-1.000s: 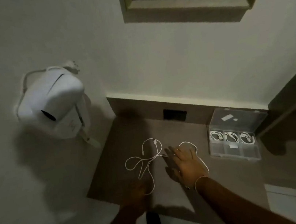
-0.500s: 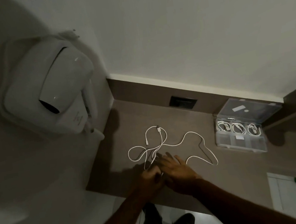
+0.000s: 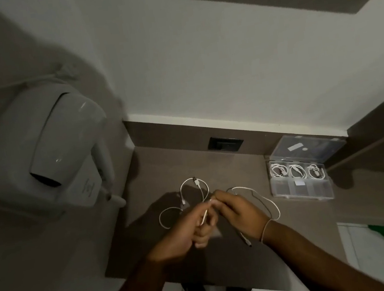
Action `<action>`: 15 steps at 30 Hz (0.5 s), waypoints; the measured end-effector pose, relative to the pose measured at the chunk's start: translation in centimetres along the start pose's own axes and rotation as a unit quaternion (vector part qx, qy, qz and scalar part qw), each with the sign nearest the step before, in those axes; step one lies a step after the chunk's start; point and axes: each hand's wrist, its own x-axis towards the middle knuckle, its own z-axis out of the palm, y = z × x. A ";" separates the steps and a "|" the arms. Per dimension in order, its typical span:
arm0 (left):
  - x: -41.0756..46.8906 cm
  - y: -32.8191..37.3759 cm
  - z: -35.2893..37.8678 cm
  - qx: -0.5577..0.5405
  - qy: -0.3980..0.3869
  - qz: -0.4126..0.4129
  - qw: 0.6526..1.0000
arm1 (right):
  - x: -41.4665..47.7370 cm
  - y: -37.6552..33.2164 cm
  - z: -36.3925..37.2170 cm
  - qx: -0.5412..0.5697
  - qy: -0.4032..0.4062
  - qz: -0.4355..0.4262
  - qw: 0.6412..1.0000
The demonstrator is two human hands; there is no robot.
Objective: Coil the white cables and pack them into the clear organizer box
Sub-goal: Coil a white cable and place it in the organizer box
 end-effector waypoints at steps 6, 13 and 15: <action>1.6 6.0 4.2 -0.093 0.013 0.172 0.981 | -0.2 -1.8 0.2 0.068 0.005 0.023 0.997; 5.2 6.9 5.0 0.161 0.240 0.261 0.921 | -1.9 -5.1 -7.9 -0.106 -0.051 -0.001 0.993; 5.3 5.9 5.5 0.219 0.207 0.238 0.923 | -2.1 -6.8 -10.7 -0.135 -0.028 -0.030 0.990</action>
